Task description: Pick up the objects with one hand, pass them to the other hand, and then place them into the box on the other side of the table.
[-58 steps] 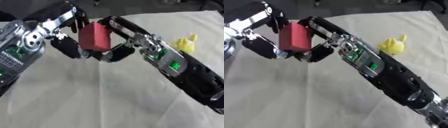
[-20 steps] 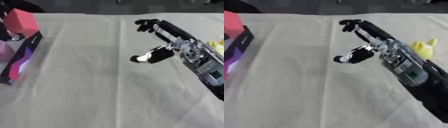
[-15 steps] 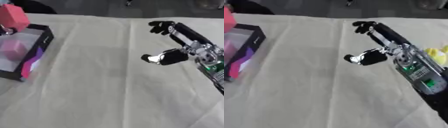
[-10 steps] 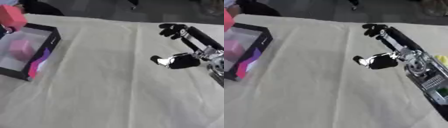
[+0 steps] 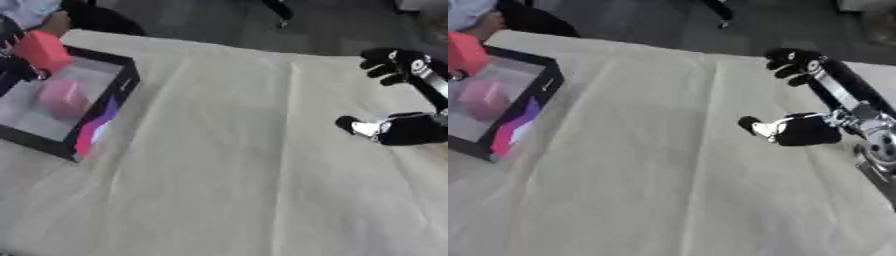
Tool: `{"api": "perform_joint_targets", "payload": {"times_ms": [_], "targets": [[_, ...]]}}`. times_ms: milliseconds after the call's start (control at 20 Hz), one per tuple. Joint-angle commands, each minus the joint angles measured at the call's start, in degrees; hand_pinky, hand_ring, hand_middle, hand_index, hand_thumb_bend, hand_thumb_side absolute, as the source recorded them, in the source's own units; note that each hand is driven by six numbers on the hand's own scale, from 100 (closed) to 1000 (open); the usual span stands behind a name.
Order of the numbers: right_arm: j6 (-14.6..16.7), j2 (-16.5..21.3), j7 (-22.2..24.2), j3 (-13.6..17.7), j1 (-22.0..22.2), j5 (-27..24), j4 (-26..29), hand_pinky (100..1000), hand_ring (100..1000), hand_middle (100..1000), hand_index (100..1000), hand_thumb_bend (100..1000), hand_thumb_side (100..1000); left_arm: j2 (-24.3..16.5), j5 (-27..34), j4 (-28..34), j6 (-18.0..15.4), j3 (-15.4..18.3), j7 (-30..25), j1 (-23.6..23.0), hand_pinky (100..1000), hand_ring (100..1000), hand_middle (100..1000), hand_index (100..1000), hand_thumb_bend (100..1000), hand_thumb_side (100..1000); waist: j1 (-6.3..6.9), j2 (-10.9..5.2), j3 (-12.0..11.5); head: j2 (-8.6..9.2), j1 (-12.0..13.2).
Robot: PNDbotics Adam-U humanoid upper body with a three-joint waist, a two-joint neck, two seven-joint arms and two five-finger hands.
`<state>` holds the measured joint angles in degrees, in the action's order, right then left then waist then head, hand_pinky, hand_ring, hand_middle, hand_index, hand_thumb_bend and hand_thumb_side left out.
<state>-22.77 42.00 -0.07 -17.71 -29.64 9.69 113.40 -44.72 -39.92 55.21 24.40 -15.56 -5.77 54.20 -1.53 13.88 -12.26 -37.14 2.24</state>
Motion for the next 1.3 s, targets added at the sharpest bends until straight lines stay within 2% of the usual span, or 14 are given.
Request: {"api": "perform_joint_targets", "payload": {"times_ms": [50,150,450,500,600,650,700,800,900,1000,1150,1300], "targets": [[0.4,1.9,-0.9,1.1,-0.3,-0.8,1.2,797,804,769,889,548,195,-1.3,-2.9,-0.8,-0.8,1.0,-1.9,1.2,889,843,794,925,914,464,-0.49,-0.26,0.1,-0.02,-0.1],[0.5,1.9,-1.2,1.1,-0.2,-1.2,1.2,796,802,767,888,549,194,-1.2,-4.8,-0.8,-0.9,1.2,-2.8,1.3,886,845,785,920,976,485,-0.39,-0.32,0.1,-0.21,-0.2],[0.5,2.4,-2.0,1.5,0.1,-1.8,1.2,796,800,768,888,551,190,-1.2,-7.6,-0.4,-0.3,2.1,-3.1,1.4,876,831,770,898,933,407,-0.16,-0.63,0.3,-0.78,-1.3],[0.5,2.6,-2.2,1.7,0.2,-1.8,1.2,796,801,769,889,552,189,-1.1,-7.3,-0.1,-0.2,2.3,-2.9,1.4,865,811,759,867,839,376,-0.10,-0.72,0.3,-1.07,-1.9],[0.7,3.7,-2.5,2.6,0.5,-1.9,1.2,801,804,775,886,564,197,-1.0,-5.3,1.7,-0.5,2.9,-1.5,1.4,840,756,736,800,550,250,-0.03,-0.93,0.3,-2.07,-5.2],[1.2,4.9,-2.6,3.4,0.9,-1.8,1.2,807,806,775,883,571,206,-1.1,-3.5,3.3,-0.8,3.1,-0.3,1.2,833,752,737,800,465,217,-0.07,-1.02,0.4,-2.62,-7.6],[1.7,6.2,-2.4,4.3,1.3,-1.9,1.2,810,806,774,883,572,205,-1.3,-1.6,4.9,-1.1,3.2,0.7,1.0,831,751,739,803,434,219,-0.12,-1.08,0.5,-3.04,-9.5],[2.7,9.2,-1.7,6.5,2.4,-1.5,1.2,819,813,781,886,581,215,-1.7,2.0,7.8,-1.7,3.2,2.2,0.5,826,754,757,809,328,267,-0.17,-1.17,0.7,-3.73,-12.6],[3.8,12.4,-0.4,9.2,3.7,-3.3,1.2,826,819,789,892,590,226,-2.1,5.9,11.0,-2.6,3.1,2.9,0.0,828,769,773,817,291,320,-0.13,-1.17,0.8,-4.12,-14.8],[5.1,16.1,2.1,11.3,5.3,-5.4,1.1,851,838,812,899,598,253,-2.2,9.8,14.2,-3.3,3.1,3.5,-0.4,813,758,762,824,222,409,-0.12,-1.00,0.9,-4.22,-17.0],[9.7,22.3,8.9,14.6,8.2,-8.6,-0.8,886,862,829,903,584,249,-3.1,14.9,19.6,-3.2,2.0,3.8,-1.8,804,736,729,808,221,373,-0.25,-0.42,0.9,-3.94,-19.7],[14.7,26.5,15.2,17.5,11.7,-9.3,-5.1,915,890,854,929,588,241,-3.8,17.7,23.3,-1.1,0.6,3.5,-2.5,808,737,731,803,196,402,-0.54,0.50,0.7,-3.05,-21.8]]}}
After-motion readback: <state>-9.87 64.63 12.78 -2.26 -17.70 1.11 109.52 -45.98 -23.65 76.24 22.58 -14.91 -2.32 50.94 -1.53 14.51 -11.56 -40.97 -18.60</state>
